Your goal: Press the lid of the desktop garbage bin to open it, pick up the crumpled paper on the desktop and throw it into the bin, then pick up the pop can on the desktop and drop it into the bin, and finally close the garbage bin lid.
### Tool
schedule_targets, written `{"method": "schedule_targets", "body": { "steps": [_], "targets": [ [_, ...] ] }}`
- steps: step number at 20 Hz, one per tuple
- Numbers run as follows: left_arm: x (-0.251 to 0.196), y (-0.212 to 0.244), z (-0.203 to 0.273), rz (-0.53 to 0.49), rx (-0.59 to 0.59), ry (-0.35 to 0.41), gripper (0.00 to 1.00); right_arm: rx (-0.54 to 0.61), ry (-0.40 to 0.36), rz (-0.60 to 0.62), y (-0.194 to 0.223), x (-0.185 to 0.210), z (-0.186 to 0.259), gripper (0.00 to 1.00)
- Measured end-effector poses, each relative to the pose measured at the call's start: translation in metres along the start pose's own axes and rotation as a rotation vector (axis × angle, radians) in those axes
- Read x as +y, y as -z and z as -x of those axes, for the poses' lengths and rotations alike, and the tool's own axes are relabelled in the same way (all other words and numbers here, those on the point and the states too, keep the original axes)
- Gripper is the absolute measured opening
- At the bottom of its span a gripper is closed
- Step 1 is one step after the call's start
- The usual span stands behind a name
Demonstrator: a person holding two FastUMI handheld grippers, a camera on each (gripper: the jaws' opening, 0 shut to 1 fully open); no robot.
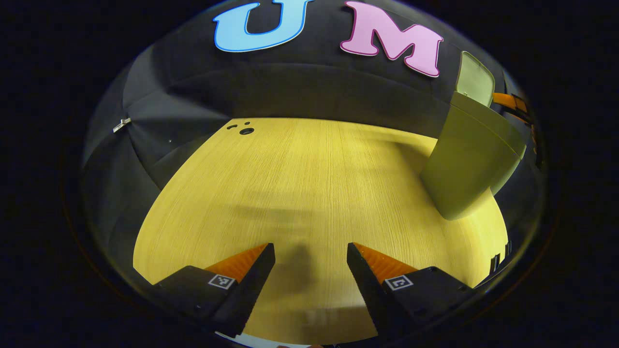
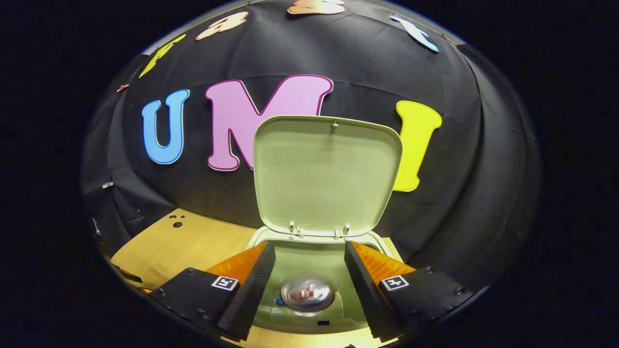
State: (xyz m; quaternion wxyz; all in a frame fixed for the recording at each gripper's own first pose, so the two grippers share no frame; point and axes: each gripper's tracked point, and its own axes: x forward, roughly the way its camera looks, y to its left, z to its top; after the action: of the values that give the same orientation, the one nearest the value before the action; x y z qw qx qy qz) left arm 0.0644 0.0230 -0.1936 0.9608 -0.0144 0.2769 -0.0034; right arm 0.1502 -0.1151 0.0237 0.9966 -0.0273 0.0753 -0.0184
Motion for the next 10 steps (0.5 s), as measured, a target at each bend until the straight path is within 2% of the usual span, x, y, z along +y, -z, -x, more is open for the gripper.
{"method": "schedule_targets", "body": {
  "steps": [1,3,7,10],
  "targets": [
    [0.001,0.000,0.000,-0.001,0.001,0.000,0.96,-0.007,0.004,-0.004,-0.003,-0.001,0.001,0.96],
    [0.001,0.000,0.001,0.002,0.001,0.003,0.96,-0.031,0.012,-0.013,-0.011,-0.003,0.005,0.98],
    [0.001,0.001,0.003,0.005,0.006,0.006,0.96,-0.048,0.022,-0.024,-0.027,-0.006,0.013,0.97],
    [0.002,-0.001,0.006,0.010,-0.005,0.004,0.96,-0.065,0.002,-0.095,-0.049,-0.001,0.021,0.97]
  ]
}}
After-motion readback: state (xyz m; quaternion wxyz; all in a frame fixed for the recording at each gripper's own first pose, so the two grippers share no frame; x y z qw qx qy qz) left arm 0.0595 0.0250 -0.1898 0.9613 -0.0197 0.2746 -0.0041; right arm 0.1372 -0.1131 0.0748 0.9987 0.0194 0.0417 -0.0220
